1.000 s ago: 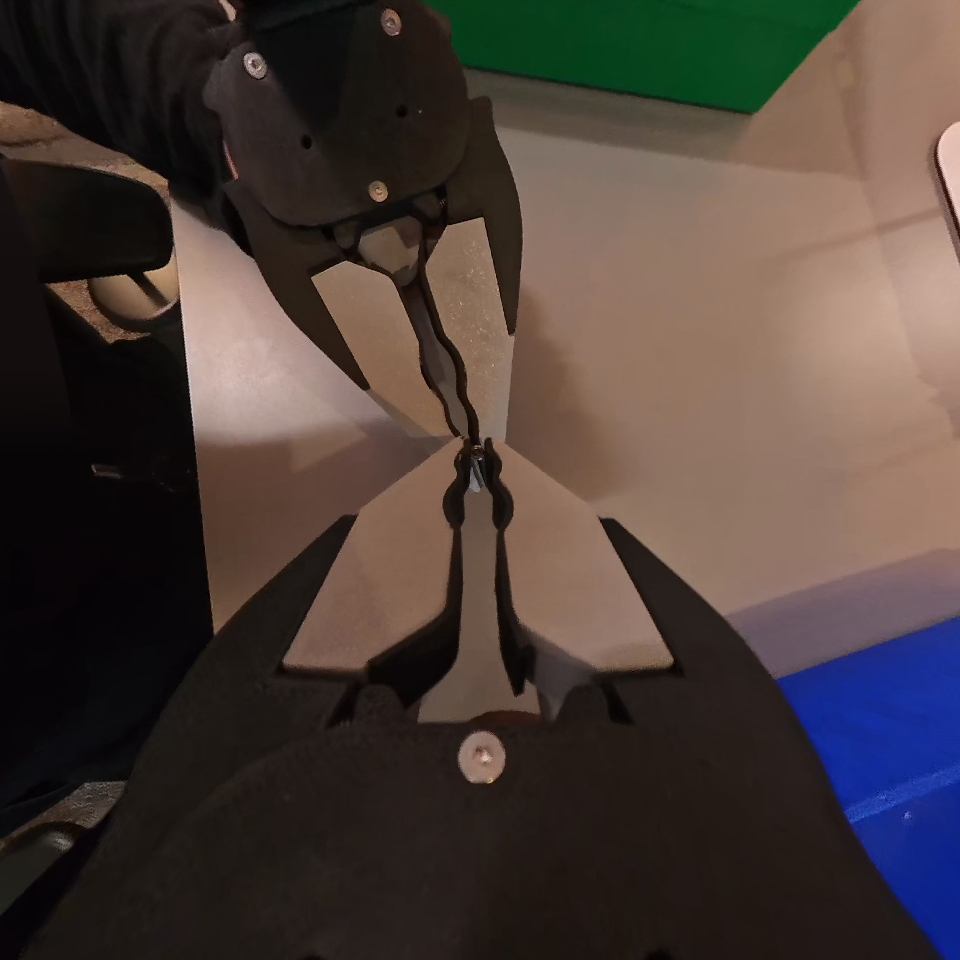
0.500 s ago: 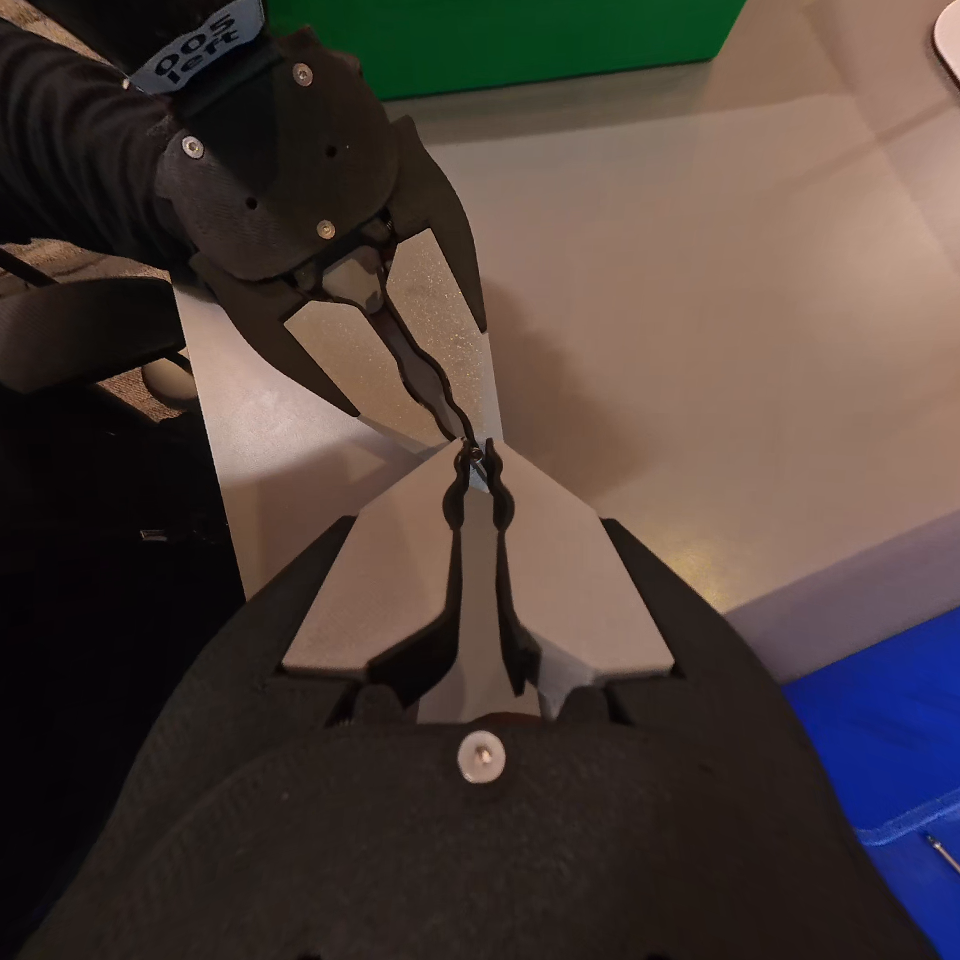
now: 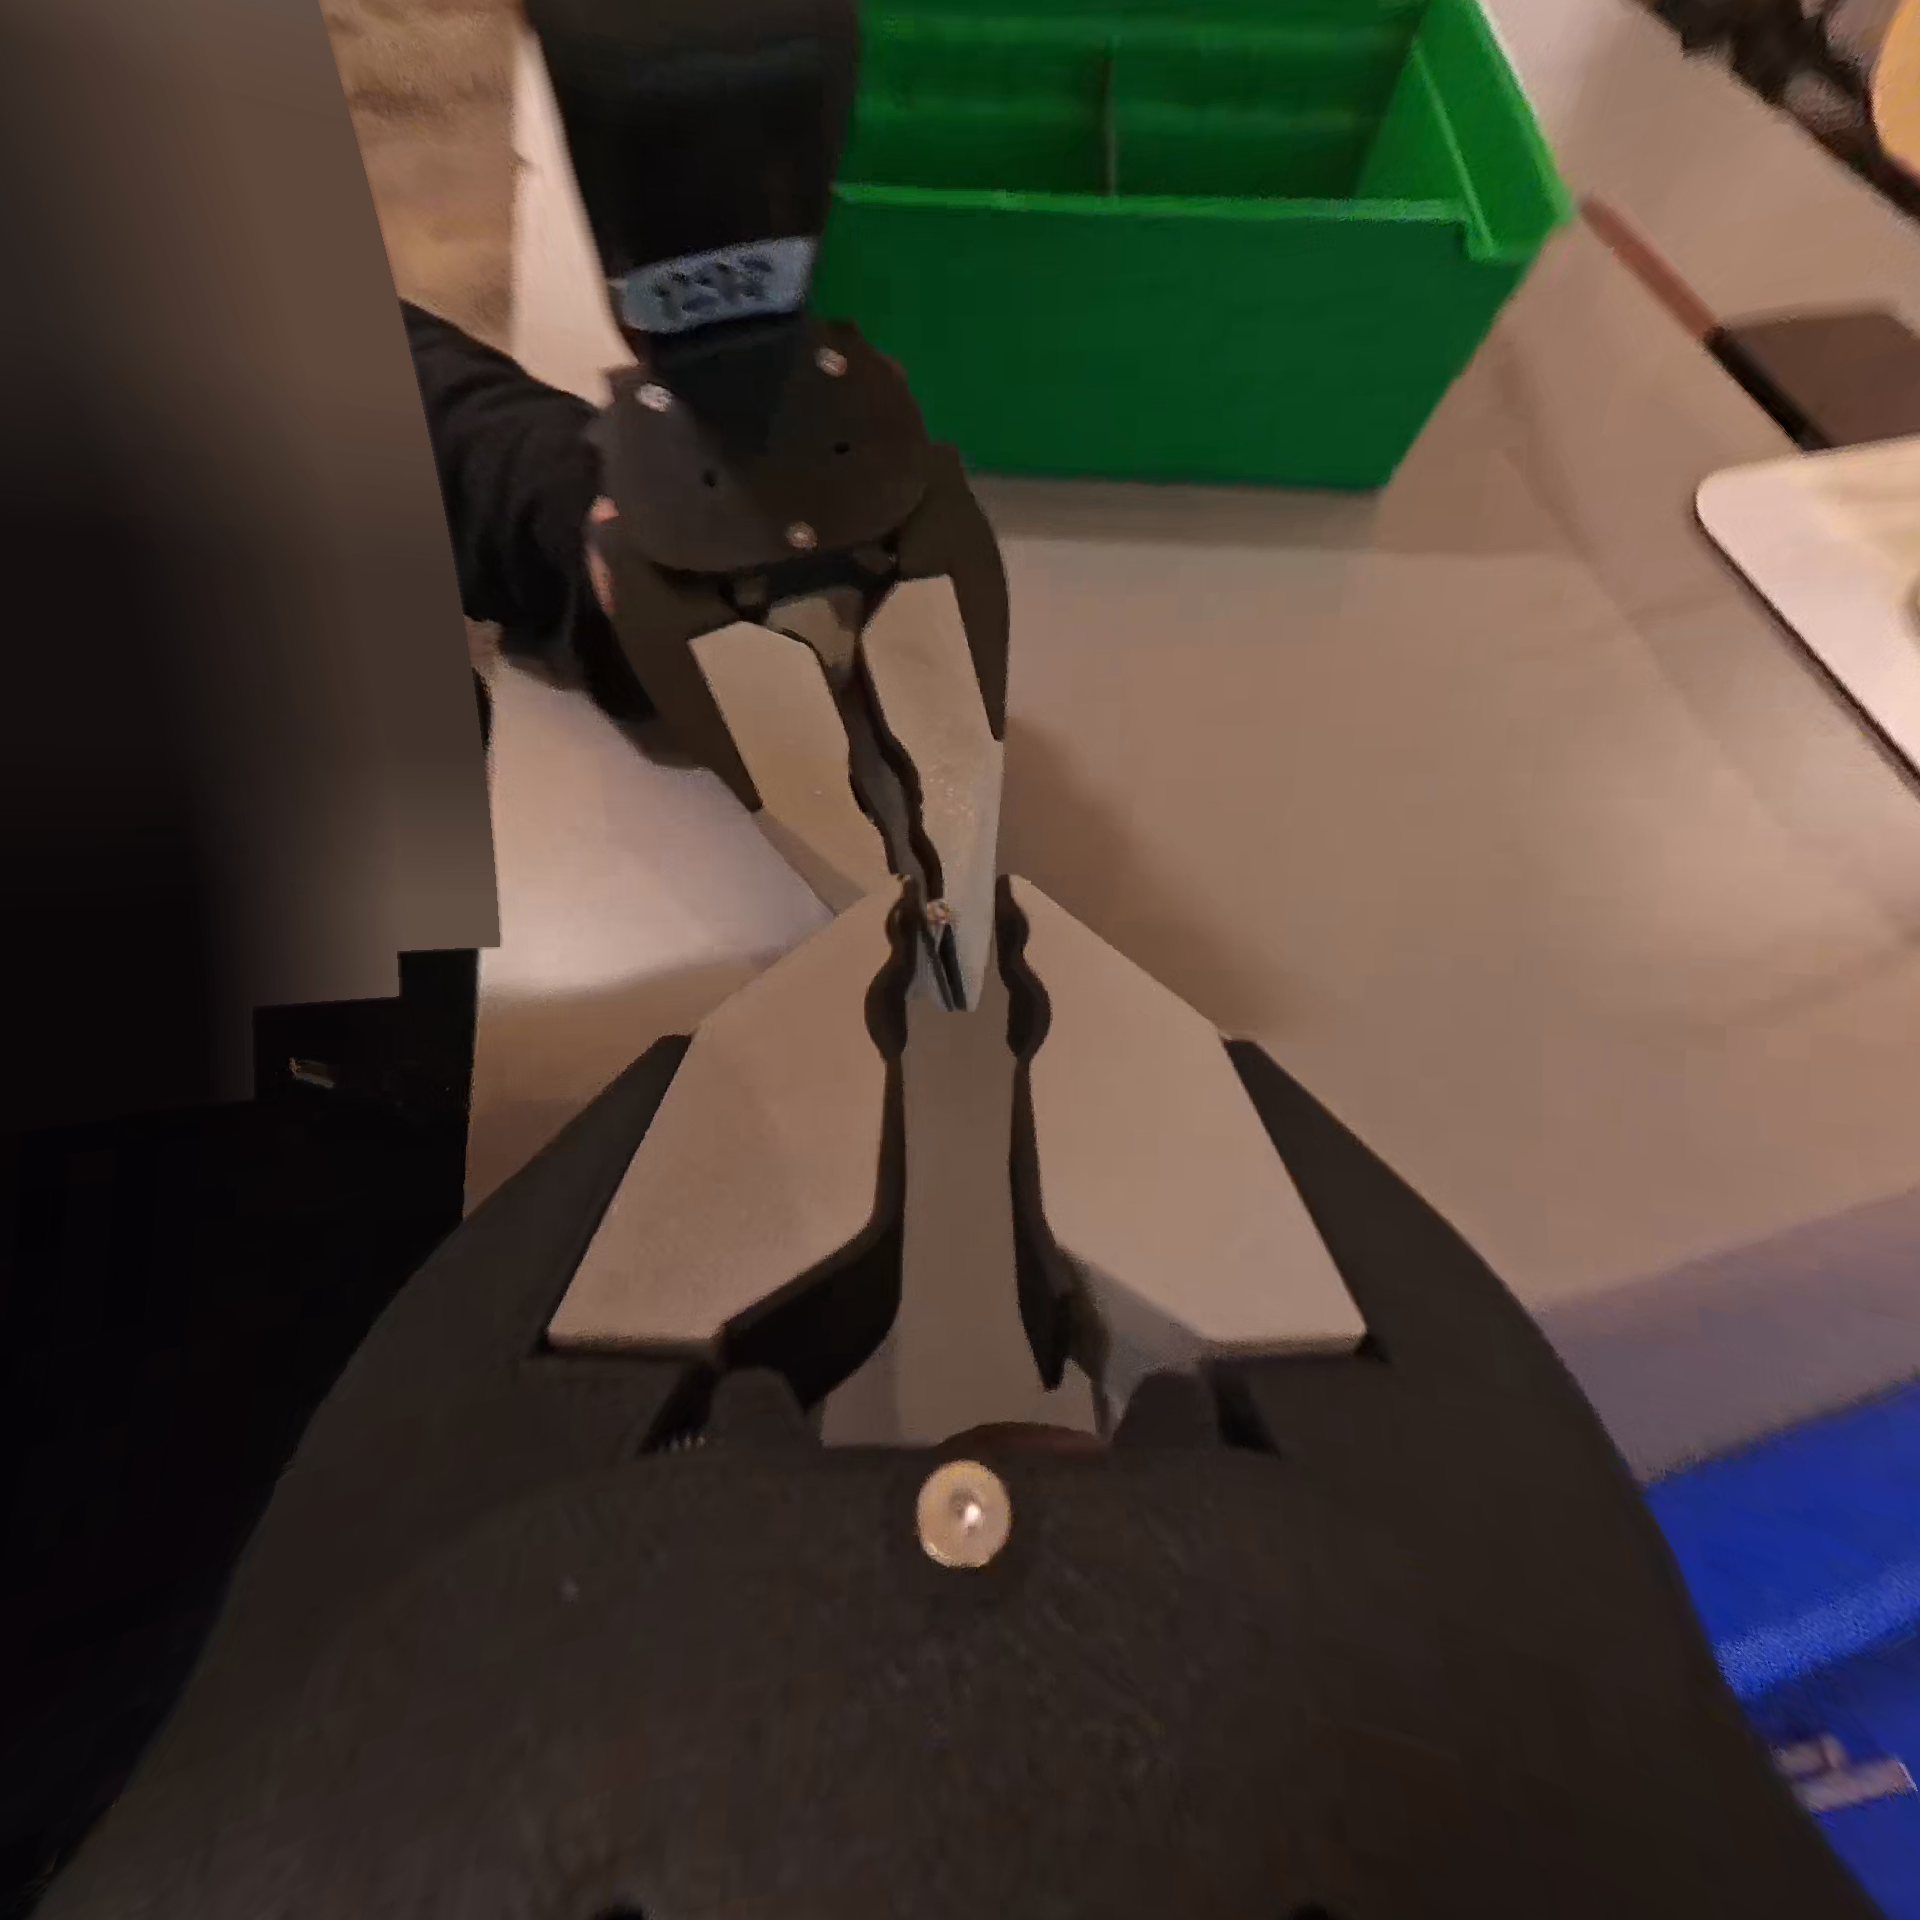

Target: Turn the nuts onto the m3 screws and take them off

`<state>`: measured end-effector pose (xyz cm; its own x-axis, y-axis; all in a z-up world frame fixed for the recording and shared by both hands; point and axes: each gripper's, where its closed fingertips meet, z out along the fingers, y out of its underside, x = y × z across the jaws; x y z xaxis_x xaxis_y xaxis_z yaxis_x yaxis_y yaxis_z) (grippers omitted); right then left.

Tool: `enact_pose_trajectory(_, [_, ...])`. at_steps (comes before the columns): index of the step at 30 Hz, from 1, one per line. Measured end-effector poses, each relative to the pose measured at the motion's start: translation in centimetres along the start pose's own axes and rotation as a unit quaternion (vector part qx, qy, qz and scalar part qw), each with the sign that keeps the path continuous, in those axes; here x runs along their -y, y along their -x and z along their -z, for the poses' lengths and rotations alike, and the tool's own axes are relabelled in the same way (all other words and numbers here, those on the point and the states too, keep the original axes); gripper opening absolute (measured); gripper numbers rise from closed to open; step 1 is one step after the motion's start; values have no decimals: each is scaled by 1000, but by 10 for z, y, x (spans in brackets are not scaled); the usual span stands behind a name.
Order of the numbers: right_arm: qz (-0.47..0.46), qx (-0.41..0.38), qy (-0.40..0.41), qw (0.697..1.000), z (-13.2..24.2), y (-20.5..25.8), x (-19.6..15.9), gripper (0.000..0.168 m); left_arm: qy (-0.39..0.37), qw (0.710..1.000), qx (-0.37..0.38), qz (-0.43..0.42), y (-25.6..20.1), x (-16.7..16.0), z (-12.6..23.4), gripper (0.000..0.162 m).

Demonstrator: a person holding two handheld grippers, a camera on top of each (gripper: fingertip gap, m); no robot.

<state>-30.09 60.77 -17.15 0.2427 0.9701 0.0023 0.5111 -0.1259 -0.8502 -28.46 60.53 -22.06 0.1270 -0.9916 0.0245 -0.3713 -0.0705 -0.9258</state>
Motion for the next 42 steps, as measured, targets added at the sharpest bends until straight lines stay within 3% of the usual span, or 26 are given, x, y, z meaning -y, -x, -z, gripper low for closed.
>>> enact_pose_trajectory(3, [42,53,-75,995,3,18,1,15,-23,999,-26,-2,-7,6,2,0])
enact_pose_trajectory(9, [40,70,-144,986,2,20,2,17,-48,998,-45,-27,-18,14,3,0])
enact_pose_trajectory(21, [64,96,-155,981,-10,34,4,12,-73,994,-59,-50,-27,21,5,0])
enact_pose_trajectory(31, [55,63,-165,983,7,25,-5,6,-72,996,-37,-41,-20,21,5,0])
enact_pose_trajectory(36, [44,63,-181,981,4,23,4,17,-71,996,-39,-41,-21,21,4,0])
enact_pose_trajectory(42, [56,55,-167,983,-3,27,0,17,-71,996,-28,-42,-17,21,5,0])
